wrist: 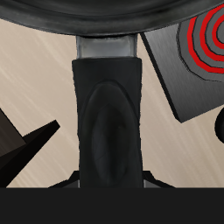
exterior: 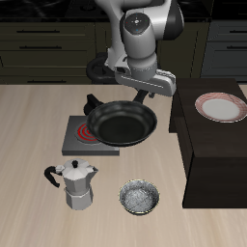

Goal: Place the frypan on the top layer of the shelf

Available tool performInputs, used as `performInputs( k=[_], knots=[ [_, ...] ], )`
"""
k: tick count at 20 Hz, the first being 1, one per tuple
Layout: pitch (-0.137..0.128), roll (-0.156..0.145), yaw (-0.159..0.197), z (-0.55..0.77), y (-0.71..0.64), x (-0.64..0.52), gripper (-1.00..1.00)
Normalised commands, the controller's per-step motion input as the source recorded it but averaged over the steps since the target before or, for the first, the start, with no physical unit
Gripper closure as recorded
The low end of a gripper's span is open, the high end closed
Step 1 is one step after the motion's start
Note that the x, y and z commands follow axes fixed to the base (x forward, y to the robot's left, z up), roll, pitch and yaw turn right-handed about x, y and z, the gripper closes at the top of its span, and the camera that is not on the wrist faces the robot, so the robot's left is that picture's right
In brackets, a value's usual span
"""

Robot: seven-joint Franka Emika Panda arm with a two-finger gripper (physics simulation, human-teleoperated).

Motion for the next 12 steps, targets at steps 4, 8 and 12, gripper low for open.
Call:
performInputs(
  k=[4,8,12],
  knots=[
    [0.014,0.008,0.152,0.12,0.0,-0.01,1.0],
    [0.009,0.0,0.119,0.02,0.0,-0.01,1.0],
    [0.001,0.017,0.077,0.04,0.05,-0.04,1.0]
  ],
)
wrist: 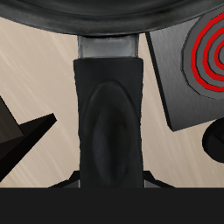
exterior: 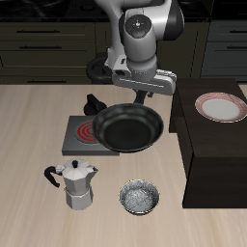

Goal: Place the frypan on the top layer of the shelf

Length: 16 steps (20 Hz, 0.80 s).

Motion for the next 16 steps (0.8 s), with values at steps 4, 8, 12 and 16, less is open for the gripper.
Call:
performInputs(
  k=[4,8,12,16],
  knots=[
    [0.02,0.051,0.087,-0.04,0.15,-0.02,1.0],
    [-0.018,0.009,0.095,0.02,0.04,0.0,1.0],
    [0.021,0.021,0.008,0.03,0.03,0.0,1.0],
    [-0.011,0.001,0.032,0.04,0.01,-0.05,1.0]
  ],
)
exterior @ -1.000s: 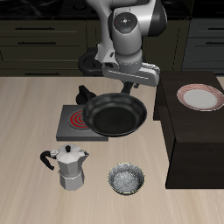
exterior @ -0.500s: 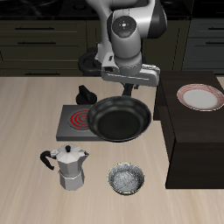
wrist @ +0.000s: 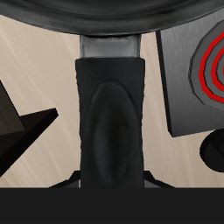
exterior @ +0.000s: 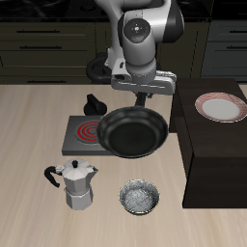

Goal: Place the frypan on the top layer of the shelf

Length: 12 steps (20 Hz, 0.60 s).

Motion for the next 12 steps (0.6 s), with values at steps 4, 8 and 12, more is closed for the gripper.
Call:
performInputs(
  k=[4,8,12],
  knots=[
    [-0.023,-0.001,0.072,0.07,0.07,-0.03,1.0],
    [-0.008,0.014,0.047,0.15,-0.01,-0.01,1.0],
    [0.001,0.004,0.064,0.09,-0.02,-0.03,1.0]
  ],
)
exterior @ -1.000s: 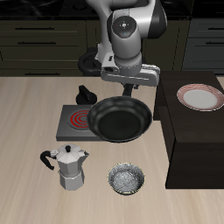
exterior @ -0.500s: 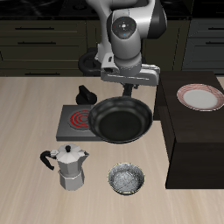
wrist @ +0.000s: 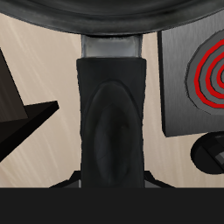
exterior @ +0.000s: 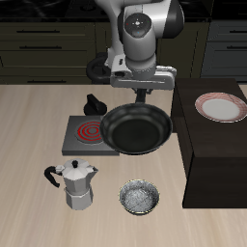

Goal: Place the frypan on the top layer of the shelf

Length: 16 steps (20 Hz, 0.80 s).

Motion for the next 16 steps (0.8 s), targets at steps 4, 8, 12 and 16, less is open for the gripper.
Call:
performInputs(
  k=[4,8,12,16],
  knots=[
    [-0.019,-0.037,0.115,0.13,-0.22,0.05,1.0],
    [-0.006,0.019,0.108,0.06,-0.08,-0.02,1.0],
    [0.027,0.033,0.086,-0.05,-0.08,-0.02,1.0],
    [0.028,0.011,0.04,-0.1,-0.06,-0.04,1.0]
  ],
)
